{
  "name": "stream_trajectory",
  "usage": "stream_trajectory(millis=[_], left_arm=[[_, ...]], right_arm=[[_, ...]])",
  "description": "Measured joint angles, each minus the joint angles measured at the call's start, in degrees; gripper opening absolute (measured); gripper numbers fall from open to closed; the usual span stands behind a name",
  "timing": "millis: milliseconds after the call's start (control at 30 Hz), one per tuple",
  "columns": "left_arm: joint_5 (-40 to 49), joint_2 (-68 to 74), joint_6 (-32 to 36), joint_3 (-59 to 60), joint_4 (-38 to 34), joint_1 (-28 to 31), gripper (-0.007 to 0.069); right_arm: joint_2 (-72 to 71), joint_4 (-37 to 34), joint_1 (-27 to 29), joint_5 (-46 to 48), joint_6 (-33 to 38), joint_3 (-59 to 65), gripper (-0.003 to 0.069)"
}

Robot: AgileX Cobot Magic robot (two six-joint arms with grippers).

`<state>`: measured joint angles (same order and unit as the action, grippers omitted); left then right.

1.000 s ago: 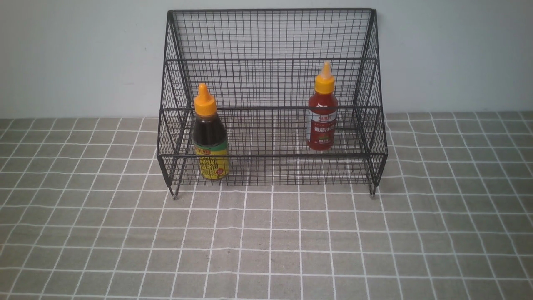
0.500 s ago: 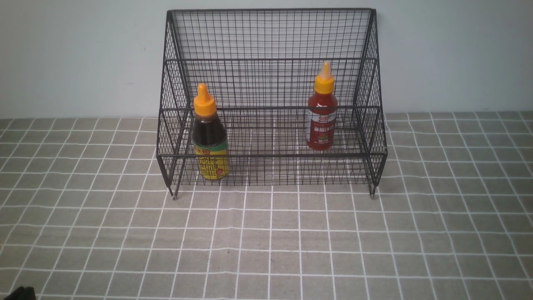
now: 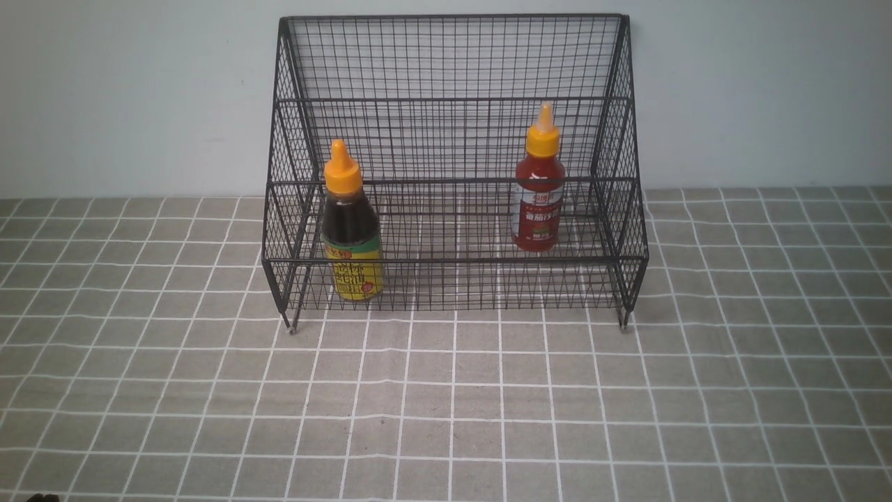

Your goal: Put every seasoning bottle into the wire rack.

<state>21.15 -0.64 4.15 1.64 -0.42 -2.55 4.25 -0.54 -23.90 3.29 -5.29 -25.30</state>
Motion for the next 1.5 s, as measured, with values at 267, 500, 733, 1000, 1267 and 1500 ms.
stream_trajectory(millis=[267, 500, 733, 1000, 1267, 1500], left_arm=[[0.00, 0.00, 0.00, 0.00, -0.04, 0.00, -0.0007], [0.14, 0.00, -0.05, 0.00, -0.04, 0.00, -0.0007], [0.19, 0.00, -0.05, 0.00, -0.04, 0.00, -0.0007], [0.24, 0.00, -0.05, 0.00, -0.06, 0.00, -0.0007], [0.30, 0.00, -0.05, 0.00, -0.06, 0.00, -0.0007], [0.40, -0.05, -0.05, -0.05, -0.11, 0.00, -0.0007]], right_arm=[[0.00, 0.00, 0.00, 0.00, 0.00, 0.00, -0.0015], [0.00, 0.00, 0.00, 0.00, -0.02, 0.00, -0.0015], [-0.46, 1.29, 2.35, 5.39, 1.17, 1.18, -0.0015], [-0.68, 3.04, 15.83, 16.32, 1.35, 15.53, -0.0015], [-4.37, 3.14, 22.72, 18.28, 1.44, 26.43, -0.0015], [-4.92, 3.02, 22.75, 18.22, 1.44, 26.48, -0.0015]])
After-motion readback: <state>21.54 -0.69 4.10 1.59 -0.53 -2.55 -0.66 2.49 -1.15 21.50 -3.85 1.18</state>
